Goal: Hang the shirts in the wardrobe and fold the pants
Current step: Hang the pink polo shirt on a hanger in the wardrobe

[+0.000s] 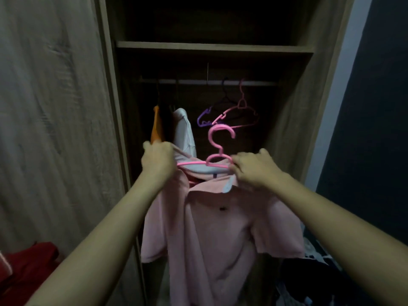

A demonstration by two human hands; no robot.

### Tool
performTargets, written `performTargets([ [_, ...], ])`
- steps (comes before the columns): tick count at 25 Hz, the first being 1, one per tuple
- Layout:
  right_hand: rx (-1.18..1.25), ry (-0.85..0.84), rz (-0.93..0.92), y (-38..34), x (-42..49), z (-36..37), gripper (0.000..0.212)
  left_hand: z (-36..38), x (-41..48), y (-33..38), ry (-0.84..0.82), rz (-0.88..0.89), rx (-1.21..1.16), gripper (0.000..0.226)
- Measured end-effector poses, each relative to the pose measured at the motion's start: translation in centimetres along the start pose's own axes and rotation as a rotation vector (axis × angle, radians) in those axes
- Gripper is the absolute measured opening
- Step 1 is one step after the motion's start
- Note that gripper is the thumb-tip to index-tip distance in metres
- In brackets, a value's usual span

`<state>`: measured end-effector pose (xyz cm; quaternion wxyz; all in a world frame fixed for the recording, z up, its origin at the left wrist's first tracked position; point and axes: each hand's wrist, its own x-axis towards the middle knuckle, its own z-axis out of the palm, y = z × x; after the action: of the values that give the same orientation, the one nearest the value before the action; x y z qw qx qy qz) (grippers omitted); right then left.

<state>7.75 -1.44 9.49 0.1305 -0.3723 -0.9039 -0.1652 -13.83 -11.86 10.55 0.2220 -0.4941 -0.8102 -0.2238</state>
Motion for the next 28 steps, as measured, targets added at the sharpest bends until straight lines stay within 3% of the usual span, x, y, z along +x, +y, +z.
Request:
performTargets([
  [2, 0.233, 0.127, 0.083, -1.0, 0.7, -1.1, 0.027, -0.7, -2.3, 2.7, 0.258, 0.244, 0.084, 0.027],
  [3, 0.346, 0.169, 0.133, -0.7, 0.9, -1.7, 0.027, -0.4, -3.9, 3.7, 0.247, 0.351, 0.027, 0.034],
  [5, 0.426, 0.214, 0.175, 0.9, 0.8, -2.3, 0.026, -0.9, -6.1, 3.9, 0.073, 0.476, -0.211, 0.044],
  [7, 0.457, 0.229, 0.160, 2.4, 0.5, -2.6, 0.022, -2.1, -5.2, 1.7, 0.141, 0.402, -0.380, 0.046],
  [9, 0.517, 0.256, 0.106, 2.9, 0.2, -2.9, 0.018, -2.7, -2.6, -1.1, 0.230, 0.353, -0.252, 0.060],
  [11, 0.552, 0.295, 0.057, 2.7, 0.4, -3.1, 0.018, -1.9, -0.7, -2.9, 0.015, 0.420, -0.196, 0.073],
  [13, 0.574, 0.341, 0.015, 2.4, 0.4, -3.5, 0.018, -0.5, -0.5, -3.7, -0.062, 0.467, -0.344, 0.060],
  [16, 0.549, 0.406, -0.052, 3.4, -0.6, -3.8, 0.050, -0.5, 0.4, -5.5, 0.056, 0.446, -0.548, 0.051],
  [20, 0.491, 0.326, 0.081, 8.1, -2.7, -1.8, 0.073, -1.9, 1.5, -7.7, 0.093, 0.374, -0.661, 0.023],
  [24, 0.520, 0.227, 0.127, 9.0, -3.3, -0.1, 0.057, -2.7, 0.8, -7.7, 0.077, 0.476, -0.639, 0.012],
  [28, 0.480, 0.275, 0.122, 8.4, -3.6, -0.5, 0.029, -3.1, 1.4, -7.8, 0.123, 0.498, -0.596, 0.033],
])
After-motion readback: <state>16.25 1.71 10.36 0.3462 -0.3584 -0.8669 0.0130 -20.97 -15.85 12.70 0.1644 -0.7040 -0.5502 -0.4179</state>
